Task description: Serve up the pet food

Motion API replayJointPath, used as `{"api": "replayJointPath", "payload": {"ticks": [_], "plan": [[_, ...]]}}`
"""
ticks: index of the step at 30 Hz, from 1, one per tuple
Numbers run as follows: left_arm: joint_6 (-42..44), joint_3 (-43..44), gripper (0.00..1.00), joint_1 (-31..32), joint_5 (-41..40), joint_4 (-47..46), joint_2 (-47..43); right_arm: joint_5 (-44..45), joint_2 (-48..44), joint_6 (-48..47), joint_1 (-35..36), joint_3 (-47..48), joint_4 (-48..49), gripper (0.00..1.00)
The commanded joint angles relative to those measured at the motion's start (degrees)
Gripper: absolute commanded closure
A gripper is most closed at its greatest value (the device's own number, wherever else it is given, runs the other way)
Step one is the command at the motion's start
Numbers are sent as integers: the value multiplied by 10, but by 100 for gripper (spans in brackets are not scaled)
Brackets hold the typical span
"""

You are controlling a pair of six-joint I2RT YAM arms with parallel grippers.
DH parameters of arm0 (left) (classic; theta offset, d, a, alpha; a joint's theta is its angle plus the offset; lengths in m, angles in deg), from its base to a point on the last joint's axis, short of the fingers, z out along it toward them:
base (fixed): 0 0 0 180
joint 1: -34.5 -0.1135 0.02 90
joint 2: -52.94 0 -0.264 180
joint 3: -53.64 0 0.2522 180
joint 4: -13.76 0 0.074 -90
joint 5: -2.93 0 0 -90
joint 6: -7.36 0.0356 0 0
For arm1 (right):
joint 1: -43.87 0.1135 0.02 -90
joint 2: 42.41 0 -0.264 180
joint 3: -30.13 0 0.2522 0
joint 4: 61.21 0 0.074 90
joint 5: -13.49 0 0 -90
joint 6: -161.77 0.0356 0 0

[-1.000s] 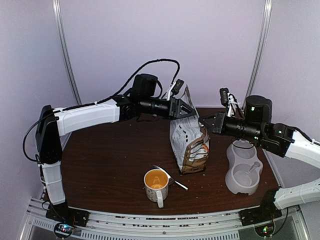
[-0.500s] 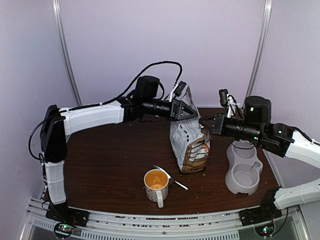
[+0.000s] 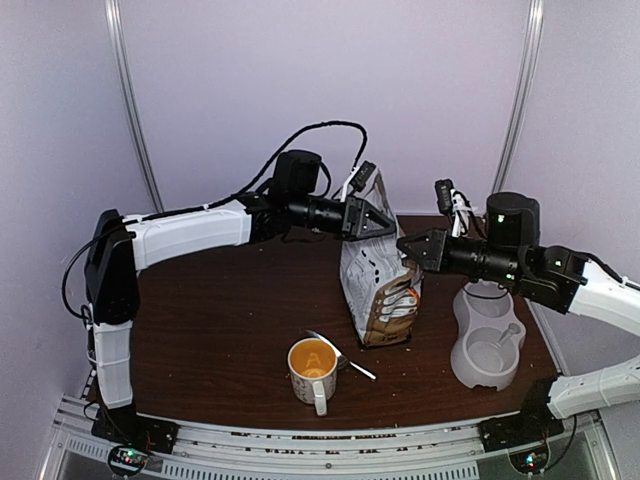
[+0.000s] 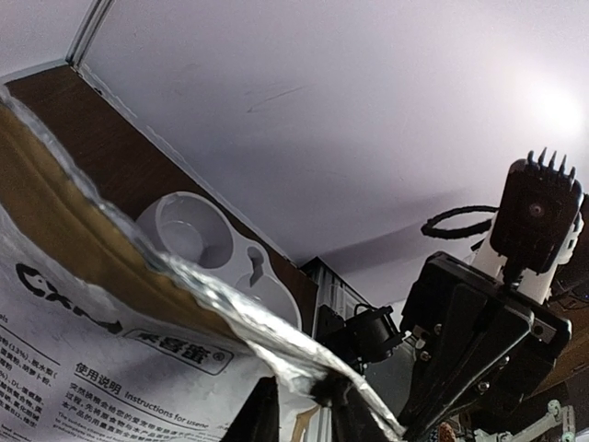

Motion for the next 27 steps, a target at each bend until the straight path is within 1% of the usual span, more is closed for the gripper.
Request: {"api": "replayJointPath", "payload": {"ticks": [1,5,11,15,21,23,27], "plan": [[-4,25,79,-1,11,-44,13,-14,7,-12,6,10,-46,100],[-15,26,86,-1,18,-60,16,-11,8,-15,6,11,-48,100],[-19,26,100,-1,24,-71,18,-3,8,-16,7,14,-55,100],[-26,22,100,-1,24,-77,21,22,10,-23,6,31,-80,100],[-23,16,100,-1,11,-65,17,102,28,-50,6,107,-176,78],[-19,14,100,-1,7,-60,14,134,42,-56,5,140,-210,74],[-10,9,100,-1,-6,-41,7,191,85,-61,4,203,-268,72]]}}
